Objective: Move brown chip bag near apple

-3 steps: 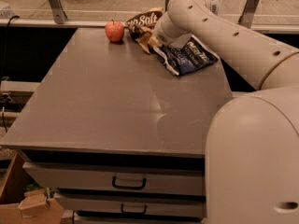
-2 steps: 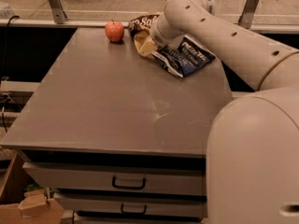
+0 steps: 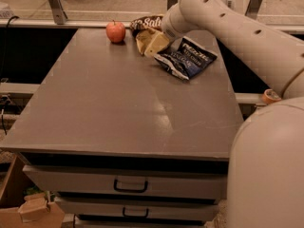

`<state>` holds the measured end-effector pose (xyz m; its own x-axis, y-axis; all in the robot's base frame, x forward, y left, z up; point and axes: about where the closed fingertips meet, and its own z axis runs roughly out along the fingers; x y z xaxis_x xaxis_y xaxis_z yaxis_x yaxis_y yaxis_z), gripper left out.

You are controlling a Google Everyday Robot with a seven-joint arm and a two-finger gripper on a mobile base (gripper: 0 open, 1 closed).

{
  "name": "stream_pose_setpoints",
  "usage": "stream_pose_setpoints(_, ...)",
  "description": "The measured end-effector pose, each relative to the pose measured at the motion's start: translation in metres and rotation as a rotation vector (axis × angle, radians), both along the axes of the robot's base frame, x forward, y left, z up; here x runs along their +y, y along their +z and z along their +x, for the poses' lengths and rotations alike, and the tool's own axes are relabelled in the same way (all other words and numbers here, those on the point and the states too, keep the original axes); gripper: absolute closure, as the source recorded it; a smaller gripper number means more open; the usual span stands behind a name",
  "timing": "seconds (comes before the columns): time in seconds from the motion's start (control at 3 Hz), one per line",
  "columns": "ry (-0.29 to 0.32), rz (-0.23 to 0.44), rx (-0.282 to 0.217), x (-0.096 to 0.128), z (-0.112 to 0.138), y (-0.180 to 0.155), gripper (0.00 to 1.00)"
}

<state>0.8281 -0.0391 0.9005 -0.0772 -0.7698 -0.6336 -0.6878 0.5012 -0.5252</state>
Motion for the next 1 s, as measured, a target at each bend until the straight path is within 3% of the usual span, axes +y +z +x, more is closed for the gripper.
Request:
stream_pose_setpoints(0.33, 0.019, 0.074, -0.121, -0.042, -0.019, 0.076, 0.00)
stream_pose_setpoints(0.67, 0.072, 0.196, -0.269, -0.083, -0.063, 0.167, 0.00)
stream_pose_setpoints(1.0, 0.115, 0.235, -0.442, -0.126, -0.125, 0.249, 0.00)
